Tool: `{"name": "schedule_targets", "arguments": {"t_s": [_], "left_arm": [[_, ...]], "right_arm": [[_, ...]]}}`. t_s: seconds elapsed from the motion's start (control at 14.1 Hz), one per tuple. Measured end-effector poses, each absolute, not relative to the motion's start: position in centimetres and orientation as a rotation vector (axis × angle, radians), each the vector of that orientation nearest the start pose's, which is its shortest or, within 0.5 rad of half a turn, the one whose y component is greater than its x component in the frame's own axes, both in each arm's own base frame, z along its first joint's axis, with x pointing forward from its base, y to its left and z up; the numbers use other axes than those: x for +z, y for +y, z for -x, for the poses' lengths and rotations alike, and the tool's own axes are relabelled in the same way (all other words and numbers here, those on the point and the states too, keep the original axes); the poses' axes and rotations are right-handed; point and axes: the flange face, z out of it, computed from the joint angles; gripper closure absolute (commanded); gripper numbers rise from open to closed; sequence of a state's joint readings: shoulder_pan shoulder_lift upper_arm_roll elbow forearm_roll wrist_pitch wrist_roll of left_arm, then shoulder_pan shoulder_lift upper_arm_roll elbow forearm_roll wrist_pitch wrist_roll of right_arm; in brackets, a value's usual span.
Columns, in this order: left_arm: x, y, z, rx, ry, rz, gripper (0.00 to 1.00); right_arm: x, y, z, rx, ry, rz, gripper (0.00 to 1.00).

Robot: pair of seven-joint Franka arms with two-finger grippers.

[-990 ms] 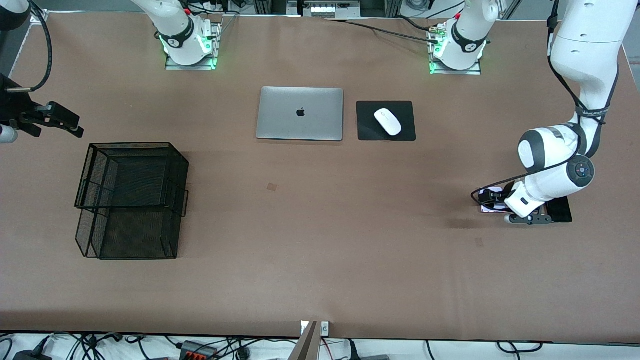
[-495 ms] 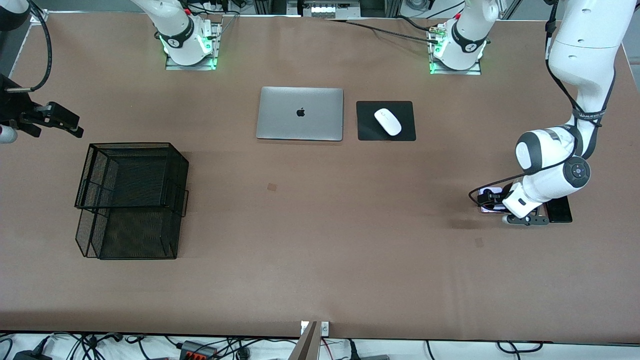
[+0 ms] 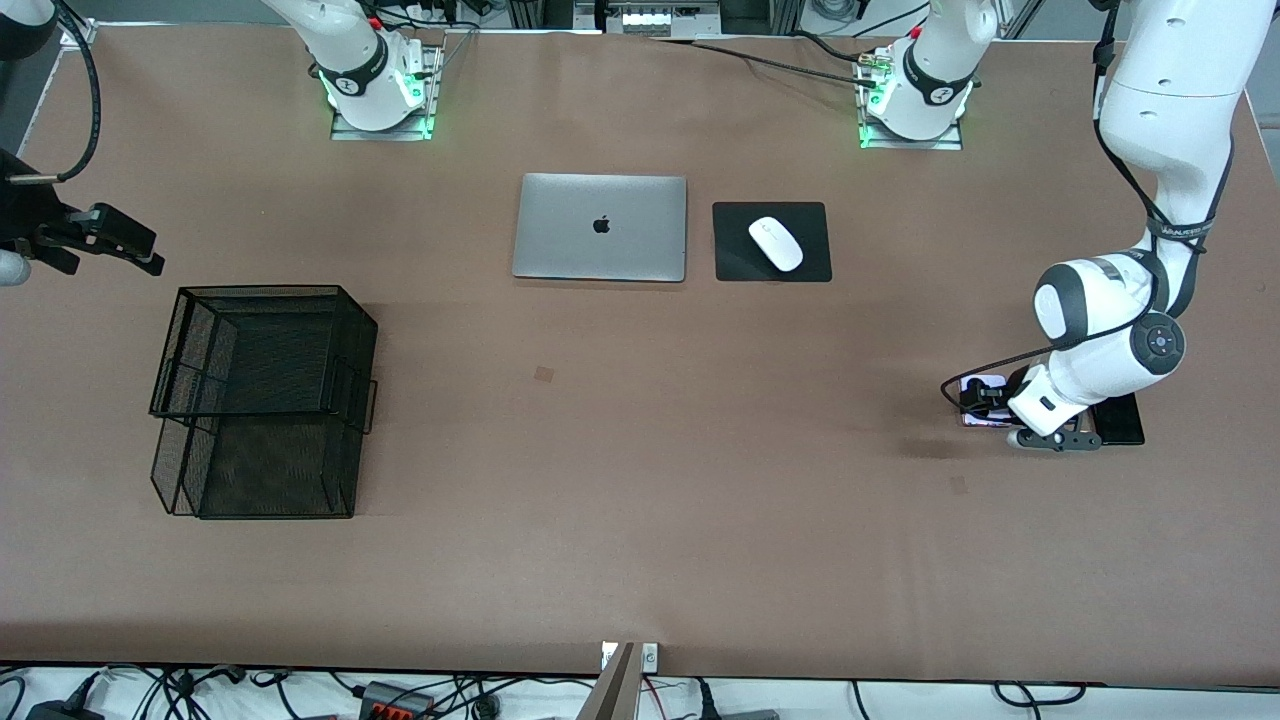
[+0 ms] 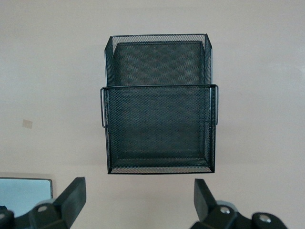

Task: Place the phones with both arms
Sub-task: 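Lift the white flip phone and carry it toward the laptop front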

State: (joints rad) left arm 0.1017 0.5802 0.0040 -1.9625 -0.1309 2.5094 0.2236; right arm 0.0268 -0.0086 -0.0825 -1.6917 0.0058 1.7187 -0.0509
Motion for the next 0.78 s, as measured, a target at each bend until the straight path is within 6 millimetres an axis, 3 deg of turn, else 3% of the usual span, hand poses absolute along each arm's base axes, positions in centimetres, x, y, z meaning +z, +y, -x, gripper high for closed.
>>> {"name": "schedule_targets", "arguments": {"t_s": [0.21,0.35,0.49,0.78], "left_arm": [[17.2,6.3,-60.8,0.052,-0.005,3.224,0.69],[17.6,4.5,-61.0,0.14,-0.108,3.238,0.69],[19.6,0.0,-61.9,0.228,-0.246,3.241,0.69],[25.0,-11.8,-63.5,0.291,-0.553,3.303,0.71]], "right_arm": [[58.5,-3.1,-56.2,-0.062,0.007,3.137,0.0],[58.5,-3.1,-56.2,-0.064,0.007,3.137,0.0],[58.5,-3.1,-56.2,-0.064,0.007,3.137,0.0],[58.5,-3.0,-56.3,-0.068,0.005,3.137,0.0]]}}
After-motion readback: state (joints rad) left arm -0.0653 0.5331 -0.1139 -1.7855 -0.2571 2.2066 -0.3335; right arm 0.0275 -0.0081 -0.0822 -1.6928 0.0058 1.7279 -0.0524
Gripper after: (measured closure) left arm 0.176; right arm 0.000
